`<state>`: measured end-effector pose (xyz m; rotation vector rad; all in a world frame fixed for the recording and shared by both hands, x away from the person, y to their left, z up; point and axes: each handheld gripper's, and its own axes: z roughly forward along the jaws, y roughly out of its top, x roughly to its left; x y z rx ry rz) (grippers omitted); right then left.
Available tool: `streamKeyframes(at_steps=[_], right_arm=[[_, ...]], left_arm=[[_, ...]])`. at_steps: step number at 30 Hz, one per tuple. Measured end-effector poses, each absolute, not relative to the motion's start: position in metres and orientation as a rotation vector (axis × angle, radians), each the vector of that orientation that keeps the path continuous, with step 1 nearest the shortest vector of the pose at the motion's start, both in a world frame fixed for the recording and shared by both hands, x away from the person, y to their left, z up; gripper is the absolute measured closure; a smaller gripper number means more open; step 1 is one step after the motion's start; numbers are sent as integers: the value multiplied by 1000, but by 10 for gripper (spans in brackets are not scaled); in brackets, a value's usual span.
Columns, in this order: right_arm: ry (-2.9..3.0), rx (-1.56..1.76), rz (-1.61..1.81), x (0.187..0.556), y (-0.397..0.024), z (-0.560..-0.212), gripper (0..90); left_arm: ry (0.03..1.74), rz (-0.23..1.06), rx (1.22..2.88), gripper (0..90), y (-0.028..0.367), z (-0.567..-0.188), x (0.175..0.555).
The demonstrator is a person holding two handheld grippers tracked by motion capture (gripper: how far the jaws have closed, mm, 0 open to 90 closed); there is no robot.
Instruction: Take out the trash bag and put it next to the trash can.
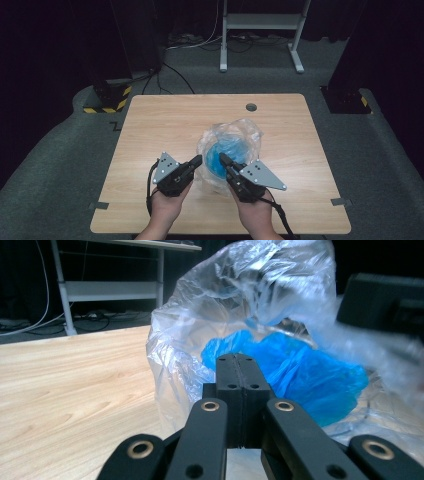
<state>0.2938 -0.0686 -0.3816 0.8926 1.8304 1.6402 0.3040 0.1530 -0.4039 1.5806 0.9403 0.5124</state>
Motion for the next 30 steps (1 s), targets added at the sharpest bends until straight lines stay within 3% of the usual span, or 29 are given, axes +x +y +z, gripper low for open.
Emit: streamKeyframes(at_steps=[14, 16, 19, 23, 24, 26, 30], right_arm=[[2034, 856, 1564, 294, -30, -421, 900], [2037, 856, 1557, 294, -29, -422, 900], [2035, 855, 1549, 294, -30, -424, 900], [2033, 845, 1541, 293, -30, -426, 900], [2033, 845, 1541, 293, -30, -426, 900], [2038, 842, 1540, 294, -30, -427, 900], [2049, 835, 1531, 293, -28, -430, 900]], left_arm=[[950, 468, 1568, 859, 158, -408, 304], [954, 458, 1554, 791, 159, -408, 304], [983, 437, 1487, 589, 165, -408, 305], [1010, 423, 1443, 398, 170, -410, 306], [1019, 422, 1443, 398, 171, -410, 307], [1066, 340, 1448, 308, 168, -417, 316], [1080, 280, 1484, 337, 165, -426, 324]])
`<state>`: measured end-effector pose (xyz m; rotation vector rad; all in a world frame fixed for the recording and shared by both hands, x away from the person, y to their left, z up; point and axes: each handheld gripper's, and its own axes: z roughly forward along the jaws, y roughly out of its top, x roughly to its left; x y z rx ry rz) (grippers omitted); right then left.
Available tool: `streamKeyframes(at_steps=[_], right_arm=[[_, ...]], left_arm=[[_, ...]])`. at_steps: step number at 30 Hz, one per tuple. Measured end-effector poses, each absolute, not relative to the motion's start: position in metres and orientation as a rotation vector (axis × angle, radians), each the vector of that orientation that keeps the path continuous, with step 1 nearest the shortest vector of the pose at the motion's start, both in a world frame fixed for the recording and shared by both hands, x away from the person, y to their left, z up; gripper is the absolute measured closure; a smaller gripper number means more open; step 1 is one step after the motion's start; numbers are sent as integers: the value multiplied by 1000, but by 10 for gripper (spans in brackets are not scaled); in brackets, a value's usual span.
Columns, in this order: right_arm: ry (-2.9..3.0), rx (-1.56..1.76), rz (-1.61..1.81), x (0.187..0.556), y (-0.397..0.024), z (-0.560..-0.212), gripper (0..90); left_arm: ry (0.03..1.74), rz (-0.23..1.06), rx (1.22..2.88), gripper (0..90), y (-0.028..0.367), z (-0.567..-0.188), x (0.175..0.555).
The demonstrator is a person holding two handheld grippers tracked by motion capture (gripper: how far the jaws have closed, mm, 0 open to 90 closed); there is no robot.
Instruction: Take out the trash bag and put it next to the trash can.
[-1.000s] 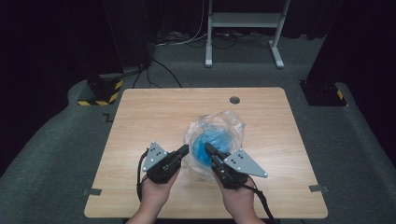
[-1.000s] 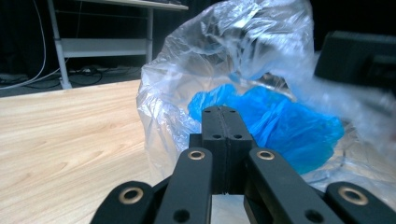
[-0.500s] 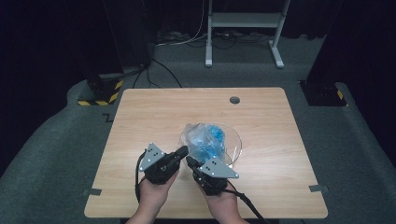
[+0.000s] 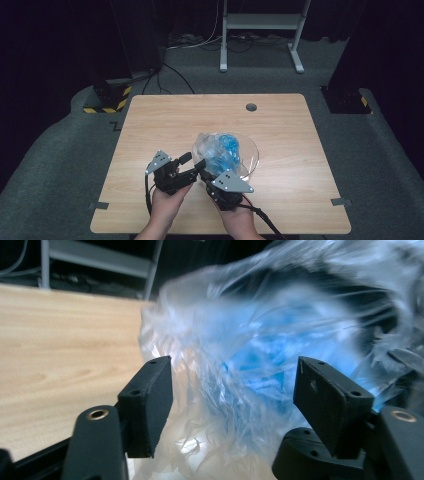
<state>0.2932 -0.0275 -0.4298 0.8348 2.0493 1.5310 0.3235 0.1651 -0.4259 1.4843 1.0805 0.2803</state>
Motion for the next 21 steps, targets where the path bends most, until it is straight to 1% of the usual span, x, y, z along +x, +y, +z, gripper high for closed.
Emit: streamKeyframes(at_steps=[4, 10, 13, 14, 15, 16, 17, 19, 20, 21], right_arm=[[2050, 831, 1530, 293, -27, -430, 900], [2050, 836, 1531, 293, -29, -431, 900], [2048, 832, 1527, 292, -31, -431, 900], [2048, 832, 1527, 292, -31, -431, 900], [2048, 836, 1529, 291, -32, -431, 899], [2047, 835, 1529, 291, -33, -431, 887], [2046, 830, 1531, 291, -33, -430, 878], [2046, 831, 1535, 290, -34, -430, 874], [2046, 827, 1543, 288, -36, -427, 845], [2042, 823, 1547, 287, -36, -426, 833]], left_arm=[[1110, 200, 1458, 395, 169, -433, 329], [1110, 141, 1445, 393, 169, -437, 333], [1099, 111, 1441, 486, 167, -438, 334], [1088, 109, 1442, 486, 167, -437, 334], [1082, 113, 1443, 529, 166, -436, 333], [1080, 119, 1443, 598, 166, -435, 333], [1069, 141, 1458, 633, 164, -432, 331], [1068, 153, 1460, 689, 163, -431, 330], [1059, 180, 1471, 722, 161, -429, 329], [1061, 193, 1475, 737, 160, -427, 328]])
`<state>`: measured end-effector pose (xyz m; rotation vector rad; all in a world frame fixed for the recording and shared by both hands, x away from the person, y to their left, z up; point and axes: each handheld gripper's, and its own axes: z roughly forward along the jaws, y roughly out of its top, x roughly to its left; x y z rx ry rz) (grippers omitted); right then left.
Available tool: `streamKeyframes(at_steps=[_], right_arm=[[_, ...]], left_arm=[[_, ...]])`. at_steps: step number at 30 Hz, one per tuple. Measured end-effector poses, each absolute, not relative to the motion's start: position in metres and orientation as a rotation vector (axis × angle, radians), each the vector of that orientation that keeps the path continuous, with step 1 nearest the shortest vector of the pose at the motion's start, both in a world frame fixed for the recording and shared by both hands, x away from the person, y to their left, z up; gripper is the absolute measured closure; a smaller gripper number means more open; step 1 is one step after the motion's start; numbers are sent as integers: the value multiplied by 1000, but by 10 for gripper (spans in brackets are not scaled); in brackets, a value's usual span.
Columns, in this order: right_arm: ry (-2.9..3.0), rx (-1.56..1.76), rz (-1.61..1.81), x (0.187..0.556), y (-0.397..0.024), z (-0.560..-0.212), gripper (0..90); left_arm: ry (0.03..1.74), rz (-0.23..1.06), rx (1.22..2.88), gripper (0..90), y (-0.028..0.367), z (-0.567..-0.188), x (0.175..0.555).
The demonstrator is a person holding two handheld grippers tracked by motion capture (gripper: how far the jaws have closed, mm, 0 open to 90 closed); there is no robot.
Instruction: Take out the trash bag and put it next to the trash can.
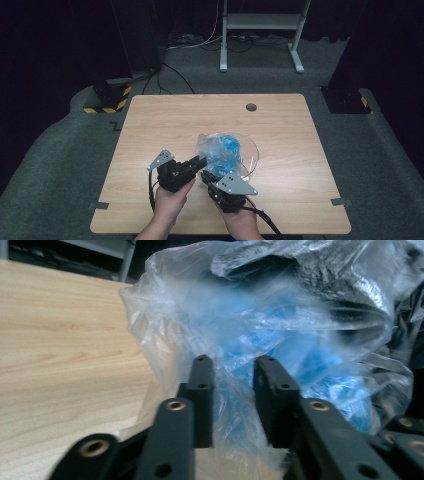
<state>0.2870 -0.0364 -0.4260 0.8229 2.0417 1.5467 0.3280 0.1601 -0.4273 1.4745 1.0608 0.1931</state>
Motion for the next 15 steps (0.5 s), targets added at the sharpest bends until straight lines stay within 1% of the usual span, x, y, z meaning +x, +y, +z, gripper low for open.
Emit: streamKeyframes(at_steps=[2, 3, 6, 8, 15], right_arm=[[2035, 818, 1549, 286, -37, -424, 821], [2028, 810, 1550, 284, -39, -422, 809], [1989, 796, 1558, 278, -47, -413, 794], [1966, 793, 1556, 276, -52, -409, 785], [1881, 831, 1549, 277, -76, -396, 746]], left_arm=[[1062, 204, 1476, 768, 160, -426, 327], [1062, 222, 1478, 768, 159, -425, 326], [1052, 294, 1498, 833, 156, -418, 323], [1040, 316, 1488, 853, 154, -415, 322], [992, 343, 1473, 868, 147, -406, 322]])
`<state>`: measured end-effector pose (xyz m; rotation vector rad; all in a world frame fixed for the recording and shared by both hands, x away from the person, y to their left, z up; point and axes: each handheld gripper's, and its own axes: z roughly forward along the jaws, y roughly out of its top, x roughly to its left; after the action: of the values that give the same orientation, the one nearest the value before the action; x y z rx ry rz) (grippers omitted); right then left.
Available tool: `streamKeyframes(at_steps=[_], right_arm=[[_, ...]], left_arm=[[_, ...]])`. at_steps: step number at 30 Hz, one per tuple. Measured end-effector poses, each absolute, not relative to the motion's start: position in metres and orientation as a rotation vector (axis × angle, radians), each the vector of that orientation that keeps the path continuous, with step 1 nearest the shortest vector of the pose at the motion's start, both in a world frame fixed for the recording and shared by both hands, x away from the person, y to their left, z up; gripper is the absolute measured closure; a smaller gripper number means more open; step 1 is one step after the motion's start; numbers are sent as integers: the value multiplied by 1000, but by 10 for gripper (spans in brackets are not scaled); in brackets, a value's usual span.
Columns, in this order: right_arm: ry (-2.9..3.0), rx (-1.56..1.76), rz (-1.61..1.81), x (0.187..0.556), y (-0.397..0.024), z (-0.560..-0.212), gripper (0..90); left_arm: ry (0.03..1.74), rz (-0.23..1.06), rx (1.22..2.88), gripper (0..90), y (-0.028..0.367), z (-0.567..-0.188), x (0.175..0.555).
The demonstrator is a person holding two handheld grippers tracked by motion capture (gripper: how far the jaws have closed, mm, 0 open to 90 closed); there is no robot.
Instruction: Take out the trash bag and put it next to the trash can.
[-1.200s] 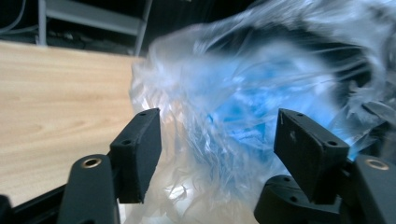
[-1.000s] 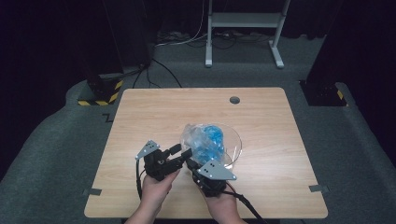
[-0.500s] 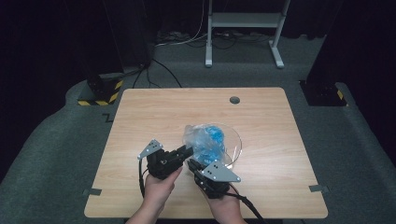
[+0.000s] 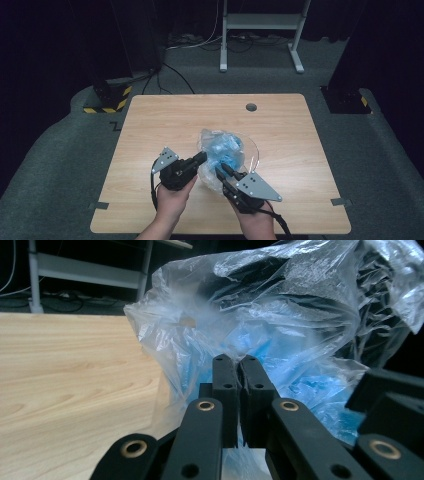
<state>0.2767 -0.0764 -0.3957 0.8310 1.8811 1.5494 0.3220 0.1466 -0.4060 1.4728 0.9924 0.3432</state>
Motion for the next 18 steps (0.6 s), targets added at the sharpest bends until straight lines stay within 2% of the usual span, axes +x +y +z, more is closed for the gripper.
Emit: streamKeyframes(at_steps=[12, 17, 18], right_arm=[[1751, 933, 1517, 283, -121, -382, 688], [1708, 974, 1483, 287, -139, -381, 649], [1689, 1003, 1459, 291, -147, -384, 619]], left_arm=[[991, 353, 1401, 875, 150, -397, 334], [966, 347, 1385, 877, 152, -394, 336], [945, 348, 1383, 877, 151, -392, 334]])
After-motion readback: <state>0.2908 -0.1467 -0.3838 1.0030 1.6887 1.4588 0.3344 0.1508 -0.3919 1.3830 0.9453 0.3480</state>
